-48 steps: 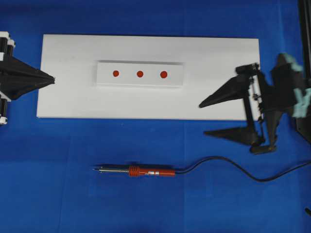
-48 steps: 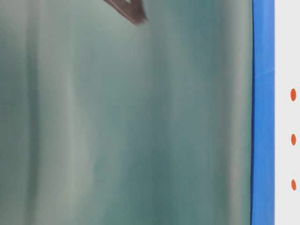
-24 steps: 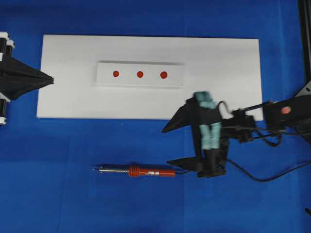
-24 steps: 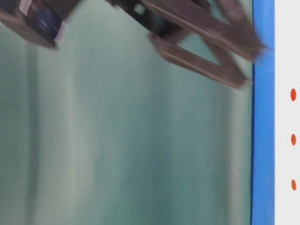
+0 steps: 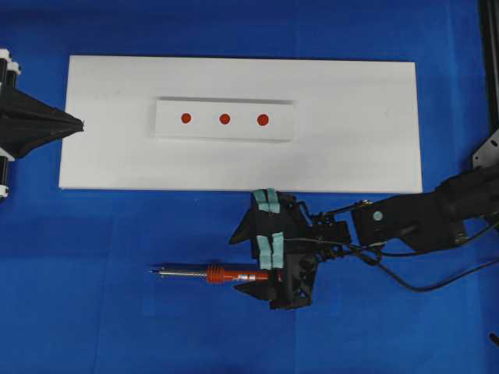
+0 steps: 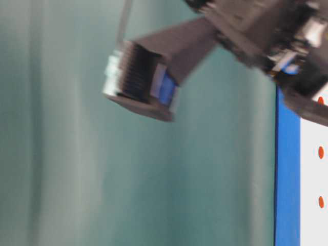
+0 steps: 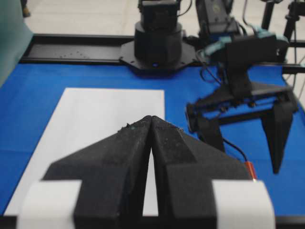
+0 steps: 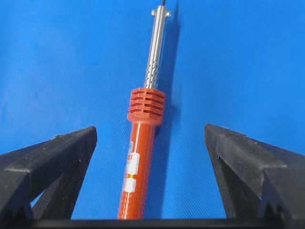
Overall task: Touch the tip of the soldering iron to the mark.
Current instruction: 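Move the right gripper down over the red soldering iron handle, then close the right gripper on the red handle and lift the iron, then carry the iron over the white board with the tip pointing down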
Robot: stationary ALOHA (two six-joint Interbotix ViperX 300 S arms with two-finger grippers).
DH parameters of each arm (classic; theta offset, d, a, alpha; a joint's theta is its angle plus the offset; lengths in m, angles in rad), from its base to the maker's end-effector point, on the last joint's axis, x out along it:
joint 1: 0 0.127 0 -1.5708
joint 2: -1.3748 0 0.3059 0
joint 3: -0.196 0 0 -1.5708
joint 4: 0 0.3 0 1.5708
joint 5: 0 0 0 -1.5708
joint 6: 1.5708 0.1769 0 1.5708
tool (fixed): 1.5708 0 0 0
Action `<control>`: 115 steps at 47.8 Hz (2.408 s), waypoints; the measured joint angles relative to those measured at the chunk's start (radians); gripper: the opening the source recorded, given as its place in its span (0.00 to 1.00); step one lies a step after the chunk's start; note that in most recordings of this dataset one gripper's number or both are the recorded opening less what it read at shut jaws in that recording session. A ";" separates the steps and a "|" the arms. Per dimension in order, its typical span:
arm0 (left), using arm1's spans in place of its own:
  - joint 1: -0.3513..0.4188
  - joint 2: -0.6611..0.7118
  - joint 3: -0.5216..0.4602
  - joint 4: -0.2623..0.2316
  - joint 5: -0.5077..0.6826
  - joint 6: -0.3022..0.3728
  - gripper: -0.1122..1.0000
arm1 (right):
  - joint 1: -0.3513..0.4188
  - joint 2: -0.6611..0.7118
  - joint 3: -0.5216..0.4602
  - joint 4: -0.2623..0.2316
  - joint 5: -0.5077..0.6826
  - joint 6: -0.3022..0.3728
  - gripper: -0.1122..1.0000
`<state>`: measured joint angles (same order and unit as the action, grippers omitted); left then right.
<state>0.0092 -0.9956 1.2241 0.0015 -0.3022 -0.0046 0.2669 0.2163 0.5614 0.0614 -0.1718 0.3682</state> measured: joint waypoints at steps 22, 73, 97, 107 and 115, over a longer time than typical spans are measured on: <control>0.003 -0.008 0.005 0.000 0.000 0.003 0.10 | 0.028 0.141 -0.025 0.083 -0.126 -0.002 0.90; 0.003 -0.029 0.011 0.000 0.003 -0.002 0.10 | -0.005 -0.020 -0.051 0.057 0.184 -0.038 0.16; 0.005 -0.031 0.012 0.000 0.003 -0.002 0.10 | -0.031 -0.287 -0.158 -0.086 0.603 -0.023 0.16; 0.003 -0.031 0.012 0.000 0.003 -0.002 0.10 | -0.031 -0.287 -0.169 -0.092 0.621 -0.023 0.16; 0.003 -0.031 0.012 0.000 0.003 -0.002 0.10 | -0.040 -0.288 -0.169 -0.120 0.626 -0.025 0.16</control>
<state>0.0123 -1.0262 1.2364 0.0015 -0.2991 -0.0061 0.2270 -0.0721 0.3927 -0.0583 0.4541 0.3436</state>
